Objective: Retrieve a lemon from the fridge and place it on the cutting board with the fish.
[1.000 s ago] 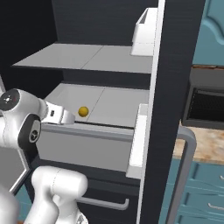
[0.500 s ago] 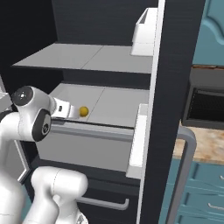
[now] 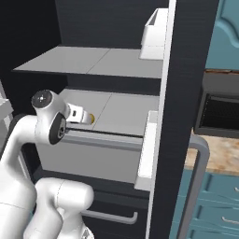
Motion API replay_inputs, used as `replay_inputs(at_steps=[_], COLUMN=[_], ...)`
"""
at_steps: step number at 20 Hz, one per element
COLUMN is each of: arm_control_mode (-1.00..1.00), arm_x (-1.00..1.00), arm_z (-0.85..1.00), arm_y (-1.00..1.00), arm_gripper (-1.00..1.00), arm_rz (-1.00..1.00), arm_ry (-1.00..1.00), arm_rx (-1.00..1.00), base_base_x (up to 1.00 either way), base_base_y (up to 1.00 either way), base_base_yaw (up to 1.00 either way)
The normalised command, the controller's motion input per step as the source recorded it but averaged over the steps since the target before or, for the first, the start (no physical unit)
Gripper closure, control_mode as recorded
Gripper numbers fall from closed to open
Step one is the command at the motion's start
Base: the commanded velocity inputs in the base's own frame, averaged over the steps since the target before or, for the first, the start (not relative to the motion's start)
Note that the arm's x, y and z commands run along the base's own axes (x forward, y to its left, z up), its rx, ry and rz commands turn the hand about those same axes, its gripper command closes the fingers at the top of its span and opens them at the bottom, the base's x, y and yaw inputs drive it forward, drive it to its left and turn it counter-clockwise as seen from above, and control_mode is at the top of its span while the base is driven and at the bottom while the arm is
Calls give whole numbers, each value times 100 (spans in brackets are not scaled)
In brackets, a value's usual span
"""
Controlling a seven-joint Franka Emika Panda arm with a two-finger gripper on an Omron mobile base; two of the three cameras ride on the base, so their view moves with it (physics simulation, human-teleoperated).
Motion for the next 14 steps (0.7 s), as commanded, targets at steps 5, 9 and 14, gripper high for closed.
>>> replay_inputs(at_steps=[5,9,14], arm_control_mode=[-100,-100,-100], arm_x=[30,44,52], arm_z=[-4,0,-3], arm_y=[6,2,0], arm_gripper=[-100,-100,-100], arm_rz=[0,0,0], arm_ry=[1,0,0], arm_rx=[0,0,0], base_base_x=[0,0,0], base_base_y=[0,0,0], base_base_yaw=[0,0,0])
